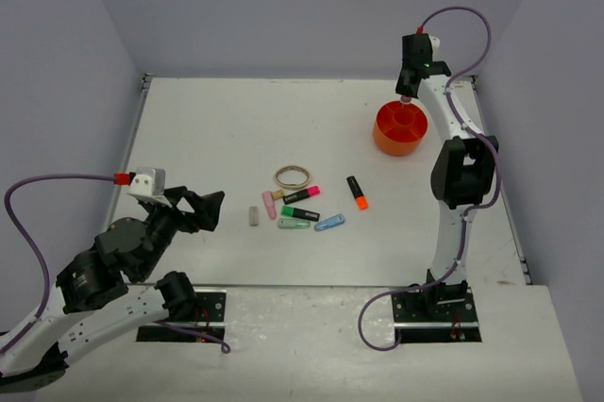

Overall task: Sort the stationery into containers
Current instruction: Place the stationery in the storage box.

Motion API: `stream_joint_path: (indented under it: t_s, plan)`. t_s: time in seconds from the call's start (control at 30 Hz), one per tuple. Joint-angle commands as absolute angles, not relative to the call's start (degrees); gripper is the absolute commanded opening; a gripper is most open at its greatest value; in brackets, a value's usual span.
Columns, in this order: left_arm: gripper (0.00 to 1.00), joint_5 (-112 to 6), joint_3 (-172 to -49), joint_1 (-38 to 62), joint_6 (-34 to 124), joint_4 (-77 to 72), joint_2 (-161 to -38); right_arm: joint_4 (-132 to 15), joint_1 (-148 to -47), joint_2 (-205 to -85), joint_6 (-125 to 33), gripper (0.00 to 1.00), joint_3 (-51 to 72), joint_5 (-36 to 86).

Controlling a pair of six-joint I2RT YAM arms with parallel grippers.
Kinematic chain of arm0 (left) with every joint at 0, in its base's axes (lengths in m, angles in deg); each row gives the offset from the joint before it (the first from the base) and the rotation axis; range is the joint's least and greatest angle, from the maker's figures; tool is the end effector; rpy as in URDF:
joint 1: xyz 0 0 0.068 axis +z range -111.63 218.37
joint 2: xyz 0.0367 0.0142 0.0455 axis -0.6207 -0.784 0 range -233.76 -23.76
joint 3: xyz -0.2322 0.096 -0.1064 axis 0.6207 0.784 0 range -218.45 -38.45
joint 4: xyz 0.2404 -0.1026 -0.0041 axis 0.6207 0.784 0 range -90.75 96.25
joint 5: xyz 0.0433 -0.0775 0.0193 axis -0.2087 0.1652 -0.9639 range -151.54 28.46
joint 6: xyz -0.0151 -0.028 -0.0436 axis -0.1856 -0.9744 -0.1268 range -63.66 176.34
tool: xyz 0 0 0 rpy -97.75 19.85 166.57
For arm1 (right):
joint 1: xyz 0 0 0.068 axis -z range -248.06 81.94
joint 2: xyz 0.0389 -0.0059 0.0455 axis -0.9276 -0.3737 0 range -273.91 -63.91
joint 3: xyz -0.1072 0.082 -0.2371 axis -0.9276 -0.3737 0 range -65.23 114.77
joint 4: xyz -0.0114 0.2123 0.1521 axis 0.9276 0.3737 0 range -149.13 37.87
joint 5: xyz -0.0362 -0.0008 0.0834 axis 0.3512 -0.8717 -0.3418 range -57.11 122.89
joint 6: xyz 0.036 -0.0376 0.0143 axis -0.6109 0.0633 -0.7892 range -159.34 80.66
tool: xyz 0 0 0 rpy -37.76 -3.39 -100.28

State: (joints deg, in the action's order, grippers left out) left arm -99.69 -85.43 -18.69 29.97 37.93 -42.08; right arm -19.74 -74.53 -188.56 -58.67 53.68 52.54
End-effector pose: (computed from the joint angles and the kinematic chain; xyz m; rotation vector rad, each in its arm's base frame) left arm 0.0488 -0.0350 0.3487 -0.0251 1.7334 -0.4995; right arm 0.4940 0.0439 0.2897 0.4214 2.2691 -0.1764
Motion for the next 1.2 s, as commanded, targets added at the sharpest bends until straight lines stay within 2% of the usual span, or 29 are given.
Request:
stream_joint_path:
  t_s: [0.0,0.07,0.3,0.4,0.57,0.7,0.87,1.0,1.07,1.17]
  plan:
    - [1.00,-100.3,-85.0,-18.7,31.1,36.3,-41.5,-21.7,-74.7,-188.0,-57.8,0.46,56.1,51.6]
    - [1.00,-100.3,-84.9,-18.7,31.1,36.3,-41.5,-21.7,-74.6,-187.4,-57.5,0.56,56.1,51.3]
    - [1.00,-100.3,-85.0,-18.7,31.1,36.3,-42.1,-20.5,-74.6,-184.5,-56.7,0.60,57.5,49.9]
    - [1.00,-100.5,-84.9,-18.7,31.1,36.2,-42.2,-19.3,-74.7,-182.3,-56.9,0.65,58.1,49.2]
    - [1.00,-101.7,-85.2,-18.7,30.3,36.7,-43.8,-17.0,-76.9,-174.3,-56.2,0.68,59.0,48.5]
    - [1.00,-105.6,-86.0,-18.7,27.3,39.0,-46.4,-11.3,-82.5,-167.9,-53.9,0.69,58.4,45.7]
    - [1.00,-110.5,-87.1,-18.5,23.0,42.4,-50.5,-10.8,-93.6,-156.0,-52.5,0.67,39.1,42.2]
    - [1.00,-110.9,-87.3,-18.1,22.4,42.7,-52.8,-18.2,-98.9,-146.8,-56.8,0.57,21.7,39.9]
    - [1.00,-110.5,-87.2,-17.5,22.8,42.4,-53.9,-21.3,-100.3,-145.6,-57.9,0.56,13.9,38.5]
    - [1.00,-109.8,-87.1,-17.0,23.3,41.8,-56.7,-24.9,-103.2,-147.6,-58.0,0.54,10.4,36.1]
